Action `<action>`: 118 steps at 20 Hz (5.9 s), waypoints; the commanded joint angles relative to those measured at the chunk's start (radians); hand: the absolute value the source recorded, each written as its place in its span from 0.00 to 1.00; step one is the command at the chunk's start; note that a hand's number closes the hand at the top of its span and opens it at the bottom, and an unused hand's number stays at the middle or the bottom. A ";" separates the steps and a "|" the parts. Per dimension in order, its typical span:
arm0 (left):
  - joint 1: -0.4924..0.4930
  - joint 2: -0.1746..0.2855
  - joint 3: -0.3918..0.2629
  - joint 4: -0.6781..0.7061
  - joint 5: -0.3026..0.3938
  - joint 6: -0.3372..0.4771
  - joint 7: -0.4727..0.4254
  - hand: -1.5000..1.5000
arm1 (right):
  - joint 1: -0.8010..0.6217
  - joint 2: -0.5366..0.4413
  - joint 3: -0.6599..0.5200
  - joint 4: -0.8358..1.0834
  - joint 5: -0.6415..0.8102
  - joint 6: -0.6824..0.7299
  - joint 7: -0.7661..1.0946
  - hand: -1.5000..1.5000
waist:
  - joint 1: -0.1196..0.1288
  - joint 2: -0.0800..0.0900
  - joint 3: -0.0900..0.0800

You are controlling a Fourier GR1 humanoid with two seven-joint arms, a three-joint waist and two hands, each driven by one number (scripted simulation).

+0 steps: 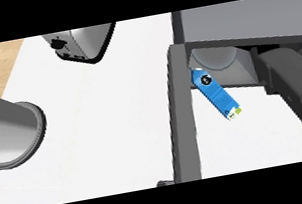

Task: Pick up the milk, place it into the microwave and close the microwave

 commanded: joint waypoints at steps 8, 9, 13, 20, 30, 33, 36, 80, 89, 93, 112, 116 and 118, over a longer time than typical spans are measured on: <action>-0.033 0.000 -0.021 0.019 -0.019 0.002 -0.002 0.00 | -0.035 -0.103 0.003 0.014 0.004 0.002 0.019 1.00 | 0.025 0.024 0.004; -0.044 0.012 -0.023 0.021 -0.025 0.002 0.001 0.00 | -0.043 -0.094 -0.002 0.011 -0.002 -0.014 0.016 1.00 | 0.028 0.029 0.004; -0.048 0.029 -0.008 0.016 -0.039 0.001 0.001 0.00 | -0.029 -0.120 0.005 0.024 -0.001 0.004 -0.002 1.00 | 0.037 0.031 0.006; -0.075 0.032 -0.018 0.039 -0.087 -0.019 -0.005 0.00 | -0.050 -0.117 0.005 0.032 -0.011 -0.006 -0.005 1.00 | 0.037 0.043 0.005; -0.093 0.026 -0.024 0.075 -0.121 -0.036 -0.014 0.00 | -0.095 -0.054 -0.028 0.003 -0.058 0.082 -0.041 0.00 | 0.052 0.036 0.006; -0.115 0.031 -0.041 0.082 -0.130 -0.039 -0.013 0.00 | -0.127 -0.036 0.039 0.051 0.007 0.094 0.042 0.00 | 0.074 0.037 0.001; -0.108 0.016 -0.049 0.076 -0.144 -0.058 -0.018 0.00 | -0.154 -0.033 0.063 0.060 0.030 0.063 0.092 0.00 | 0.090 0.028 -0.001; -0.002 -0.198 -0.334 0.209 -0.389 -0.394 -0.072 0.00 | 0.056 0.110 -0.056 -0.038 -0.139 0.433 -0.129 0.00 | -0.120 -0.049 -0.003; -0.022 -0.237 -0.445 0.187 -0.622 -0.346 -0.185 0.00 | 0.227 0.299 -0.024 -0.134 -0.162 0.481 -0.165 0.00 | -0.165 -0.074 -0.006; -0.080 -0.238 -0.451 0.281 -0.718 -0.350 -0.236 1.00 | 0.355 0.312 0.034 -0.197 -0.128 0.471 -0.171 0.00 | -0.190 -0.078 -0.007; -0.235 -0.238 -0.776 0.476 -1.186 -0.135 -0.516 1.00 | 1.048 0.171 0.110 -0.735 -0.180 0.620 -0.243 0.00 | -0.223 -0.070 -0.012; -0.270 -0.238 -0.869 0.567 -1.292 -0.027 -0.664 1.00 | 1.207 0.158 0.134 -0.918 -0.223 0.697 -0.235 0.00 | -0.208 -0.064 -0.011; -0.269 -0.238 -0.942 0.584 -1.282 0.068 -0.683 1.00 | 1.276 0.125 0.136 -1.031 -0.263 0.755 -0.215 0.00 | -0.210 -0.066 -0.011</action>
